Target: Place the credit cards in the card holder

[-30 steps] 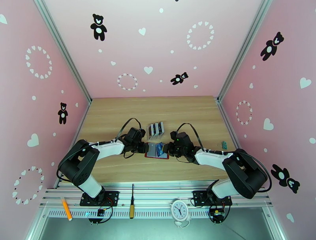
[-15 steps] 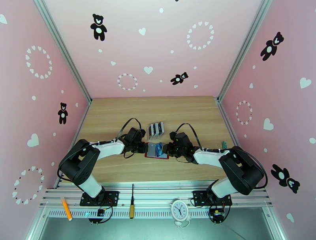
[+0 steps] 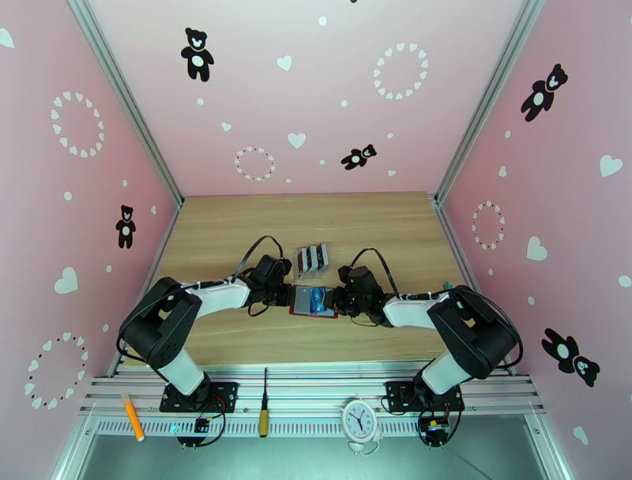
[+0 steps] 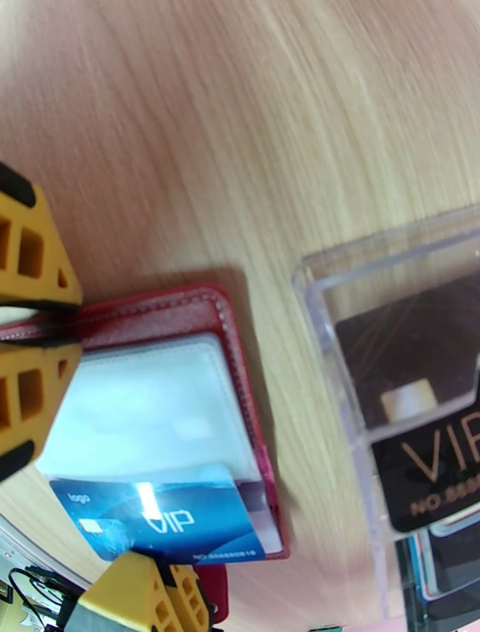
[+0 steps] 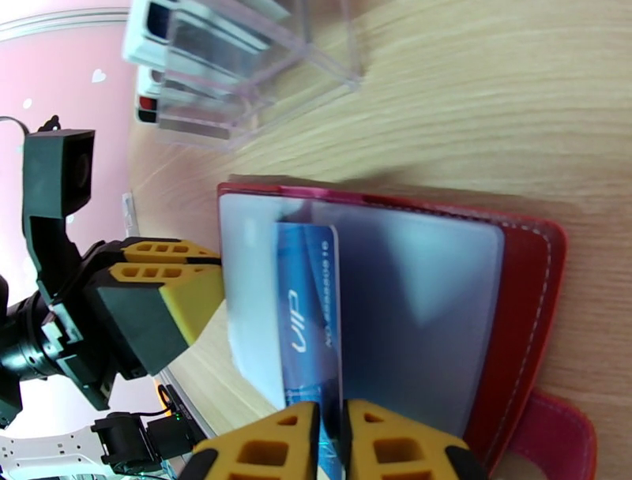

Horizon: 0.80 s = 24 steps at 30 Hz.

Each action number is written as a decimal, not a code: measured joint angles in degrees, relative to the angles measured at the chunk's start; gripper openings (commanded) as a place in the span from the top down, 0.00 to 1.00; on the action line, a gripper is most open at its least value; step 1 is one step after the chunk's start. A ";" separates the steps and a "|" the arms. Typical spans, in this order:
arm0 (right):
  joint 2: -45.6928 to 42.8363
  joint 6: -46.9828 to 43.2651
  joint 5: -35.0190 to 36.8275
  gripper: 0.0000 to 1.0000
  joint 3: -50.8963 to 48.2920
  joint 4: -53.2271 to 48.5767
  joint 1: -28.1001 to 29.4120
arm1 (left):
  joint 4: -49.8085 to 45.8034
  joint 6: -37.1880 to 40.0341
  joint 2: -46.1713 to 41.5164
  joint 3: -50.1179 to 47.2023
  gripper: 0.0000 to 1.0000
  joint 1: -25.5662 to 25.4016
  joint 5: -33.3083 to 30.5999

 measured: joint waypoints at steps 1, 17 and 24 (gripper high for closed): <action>0.02 0.02 -0.02 0.82 -0.04 0.15 0.00 | 0.00 0.00 0.04 0.04 0.82 0.00 0.00; 1.79 -0.09 -0.02 0.82 0.63 0.09 0.70 | 0.00 0.00 0.31 0.17 0.86 0.00 0.02; 1.79 -1.97 0.52 0.81 4.13 -4.37 2.73 | 0.00 -0.02 0.37 0.17 0.86 0.00 0.02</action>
